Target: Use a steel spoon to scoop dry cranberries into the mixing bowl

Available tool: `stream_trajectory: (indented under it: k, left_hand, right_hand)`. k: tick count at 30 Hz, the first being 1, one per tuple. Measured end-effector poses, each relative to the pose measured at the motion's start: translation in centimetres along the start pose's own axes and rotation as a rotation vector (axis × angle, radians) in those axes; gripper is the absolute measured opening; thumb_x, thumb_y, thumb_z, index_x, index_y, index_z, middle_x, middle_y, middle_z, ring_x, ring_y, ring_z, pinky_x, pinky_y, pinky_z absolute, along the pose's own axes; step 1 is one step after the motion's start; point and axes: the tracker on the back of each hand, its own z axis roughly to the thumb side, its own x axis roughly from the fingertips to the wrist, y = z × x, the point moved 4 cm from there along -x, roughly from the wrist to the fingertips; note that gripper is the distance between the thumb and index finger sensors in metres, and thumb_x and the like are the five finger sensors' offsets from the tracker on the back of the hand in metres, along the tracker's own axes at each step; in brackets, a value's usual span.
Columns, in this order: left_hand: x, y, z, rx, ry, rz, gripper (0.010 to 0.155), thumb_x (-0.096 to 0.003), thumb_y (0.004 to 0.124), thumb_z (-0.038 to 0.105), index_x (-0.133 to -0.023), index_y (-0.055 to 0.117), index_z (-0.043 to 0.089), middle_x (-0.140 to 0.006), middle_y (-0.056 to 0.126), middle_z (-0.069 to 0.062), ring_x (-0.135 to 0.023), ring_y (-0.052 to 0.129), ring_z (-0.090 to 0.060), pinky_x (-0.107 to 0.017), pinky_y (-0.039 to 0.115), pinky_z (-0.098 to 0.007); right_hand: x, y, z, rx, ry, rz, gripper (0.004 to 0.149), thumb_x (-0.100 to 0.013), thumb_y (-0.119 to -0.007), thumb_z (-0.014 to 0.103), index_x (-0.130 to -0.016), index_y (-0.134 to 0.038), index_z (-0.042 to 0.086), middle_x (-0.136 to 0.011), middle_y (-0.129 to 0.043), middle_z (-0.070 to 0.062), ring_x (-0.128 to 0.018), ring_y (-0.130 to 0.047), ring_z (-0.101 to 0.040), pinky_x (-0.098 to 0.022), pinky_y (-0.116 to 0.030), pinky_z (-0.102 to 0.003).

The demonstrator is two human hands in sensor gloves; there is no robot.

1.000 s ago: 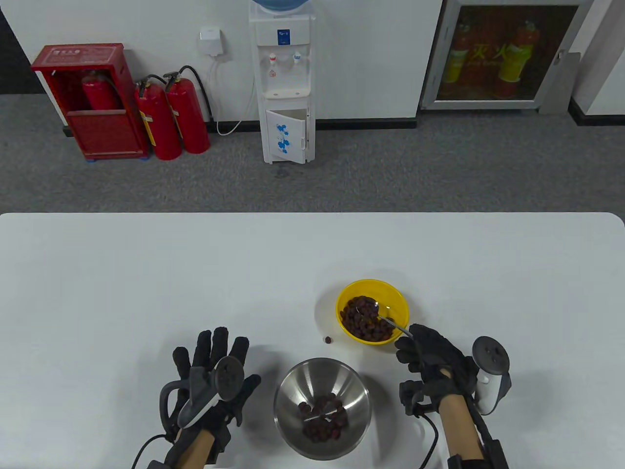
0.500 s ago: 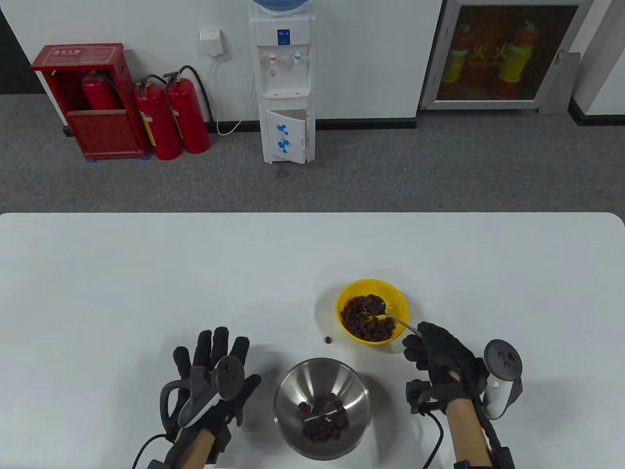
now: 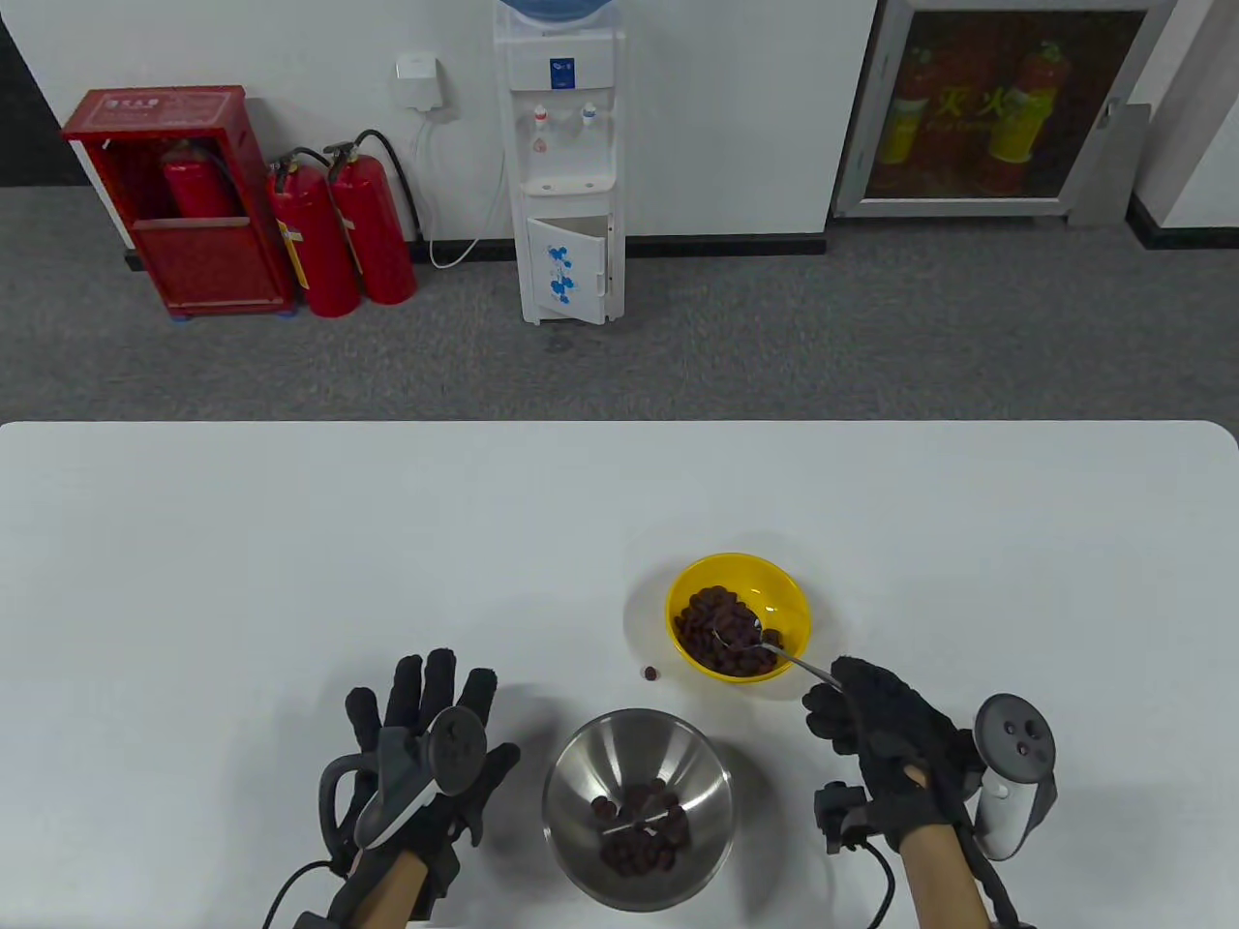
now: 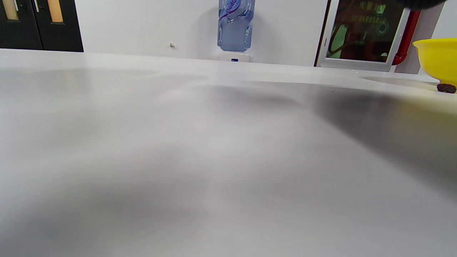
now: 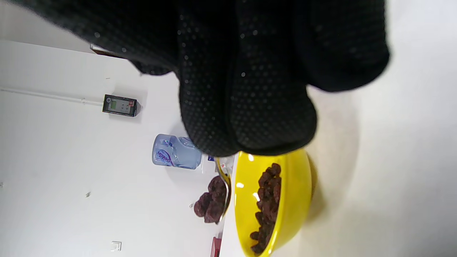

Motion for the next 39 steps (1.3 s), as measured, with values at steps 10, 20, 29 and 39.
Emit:
stream_trajectory:
  k: [10, 20, 29, 39]
  left_hand:
    - [0.0, 0.0, -0.3, 0.005, -0.013, 0.006, 0.078, -0.0397, 0.057, 0.076, -0.106, 0.023, 0.052, -0.122, 0.008, 0.008, -0.116, 0.008, -0.028, -0.071, 0.004, -0.071]
    - [0.0, 0.0, -0.4, 0.0, -0.016, 0.006, 0.078, -0.0397, 0.057, 0.076, -0.106, 0.023, 0.052, -0.122, 0.008, 0.008, -0.116, 0.008, -0.028, -0.071, 0.004, -0.071]
    - [0.0, -0.1, -0.1, -0.006, -0.004, 0.011, 0.078, -0.0397, 0.057, 0.076, -0.106, 0.024, 0.052, -0.122, 0.008, 0.008, -0.116, 0.008, -0.028, -0.071, 0.004, -0.071]
    - [0.1, -0.1, -0.1, -0.006, -0.007, 0.007, 0.078, -0.0397, 0.057, 0.076, -0.106, 0.023, 0.052, -0.122, 0.008, 0.009, -0.116, 0.008, -0.028, -0.071, 0.004, -0.071]
  right_hand:
    - [1.6, -1.4, 1.9, -0.021, 0.062, 0.095, 0.042, -0.047, -0.081, 0.035, -0.076, -0.088, 0.004, -0.058, -0.106, 0.002, -0.043, -0.11, -0.021, -0.032, -0.088, -0.041]
    - [2.5, -2.8, 3.3, -0.006, 0.123, 0.204, 0.041, -0.047, -0.082, 0.034, -0.074, -0.09, 0.005, -0.056, -0.107, 0.002, -0.041, -0.11, -0.021, -0.031, -0.088, -0.041]
    - [2.7, -3.4, 3.7, 0.027, 0.161, 0.271, 0.041, -0.047, -0.082, 0.034, -0.077, -0.089, 0.007, -0.059, -0.105, 0.001, -0.046, -0.108, -0.023, -0.034, -0.086, -0.043]
    - [3.1, -3.9, 4.0, 0.065, 0.193, 0.326, 0.04, -0.047, -0.081, 0.033, -0.079, -0.089, 0.009, -0.063, -0.104, 0.001, -0.049, -0.107, -0.024, -0.037, -0.084, -0.044]
